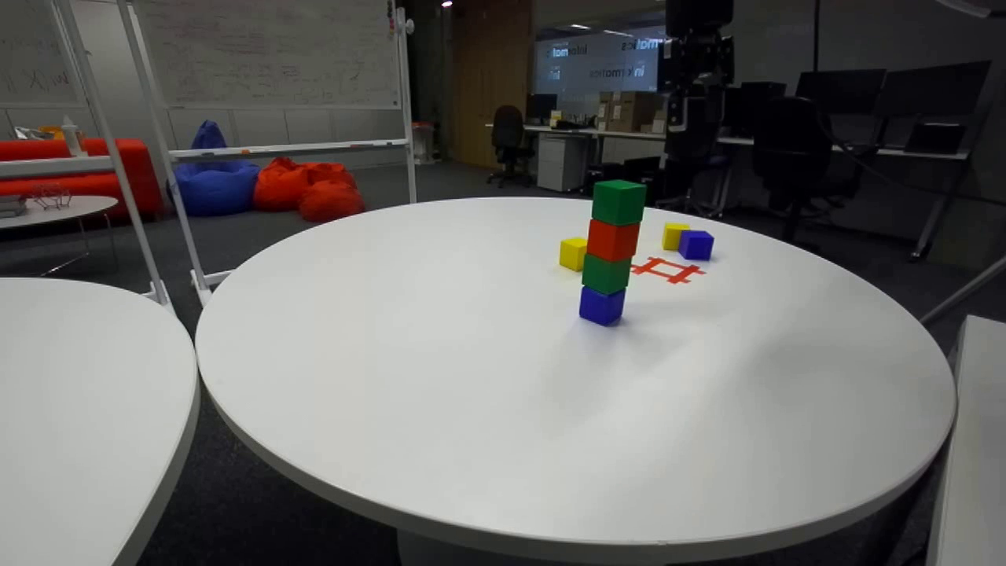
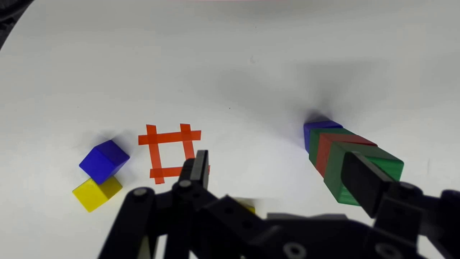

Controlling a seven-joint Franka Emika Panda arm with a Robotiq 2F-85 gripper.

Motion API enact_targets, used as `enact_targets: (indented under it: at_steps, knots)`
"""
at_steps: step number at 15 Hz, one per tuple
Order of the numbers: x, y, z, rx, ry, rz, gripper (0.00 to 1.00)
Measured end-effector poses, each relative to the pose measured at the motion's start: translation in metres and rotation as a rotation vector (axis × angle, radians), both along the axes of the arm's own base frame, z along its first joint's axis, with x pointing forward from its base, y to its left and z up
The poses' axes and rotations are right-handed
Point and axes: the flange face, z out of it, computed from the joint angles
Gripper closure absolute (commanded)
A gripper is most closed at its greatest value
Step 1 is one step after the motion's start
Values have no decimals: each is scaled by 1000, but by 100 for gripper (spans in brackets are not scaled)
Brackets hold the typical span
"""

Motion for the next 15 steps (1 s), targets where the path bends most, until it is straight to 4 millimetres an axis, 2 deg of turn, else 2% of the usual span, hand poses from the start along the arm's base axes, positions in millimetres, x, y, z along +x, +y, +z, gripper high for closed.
enact_targets:
  at_steps: [9, 11, 15]
  knots:
    - [16, -16, -79, -4, 136, -28, 0]
    - [22, -15, -85, -1, 110, -24, 0]
    - [31, -13, -80, 5, 38, -15, 0]
